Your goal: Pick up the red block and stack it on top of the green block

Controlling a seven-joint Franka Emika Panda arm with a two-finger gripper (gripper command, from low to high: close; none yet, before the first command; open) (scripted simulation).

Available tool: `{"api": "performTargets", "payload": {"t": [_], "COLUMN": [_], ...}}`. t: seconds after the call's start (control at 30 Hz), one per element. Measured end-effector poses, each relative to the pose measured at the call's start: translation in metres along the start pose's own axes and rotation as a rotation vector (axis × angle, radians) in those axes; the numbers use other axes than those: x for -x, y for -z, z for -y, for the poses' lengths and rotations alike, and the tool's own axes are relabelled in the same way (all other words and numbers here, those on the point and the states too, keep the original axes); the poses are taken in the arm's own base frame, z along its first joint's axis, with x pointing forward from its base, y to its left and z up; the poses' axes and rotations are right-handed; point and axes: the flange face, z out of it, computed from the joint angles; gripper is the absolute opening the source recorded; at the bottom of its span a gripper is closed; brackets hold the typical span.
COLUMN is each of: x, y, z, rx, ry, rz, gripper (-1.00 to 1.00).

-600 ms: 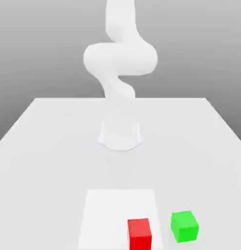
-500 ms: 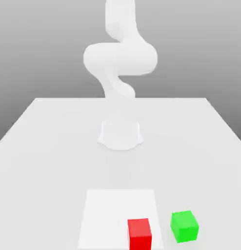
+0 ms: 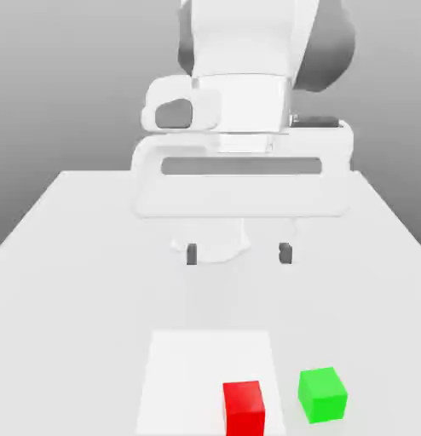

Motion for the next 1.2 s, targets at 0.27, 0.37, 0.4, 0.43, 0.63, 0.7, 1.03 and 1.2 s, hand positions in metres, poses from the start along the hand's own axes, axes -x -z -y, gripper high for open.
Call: {"api": "performTargets", "payload": {"t": [0.27, 0.37, 0.4, 0.43, 0.63, 0.7, 1.03, 1.2], "x": [0.042, 0.05, 0.053, 0.053, 0.053, 0.05, 0.137, 0.151], "y": [-0.139, -0.178, -0.19, -0.19, -0.193, -0.174, -0.102, -0.146], "z": [-0.024, -0.03, -0.032, -0.032, -0.033, -0.03, 0.038, 0.035], "rx": [0.132, 0.137, 0.138, 0.138, 0.138, 0.138, 0.097, 0.095], "ry": [0.024, 0.025, 0.025, 0.025, 0.025, 0.025, 0.498, 0.53], "rz": [0.154, 0.161, 0.161, 0.161, 0.161, 0.161, 0.192, 0.193], "gripper": [0.0, 0.0, -1.0, -1.0, -1.0, -1.0, -1.0, 1.0]}}
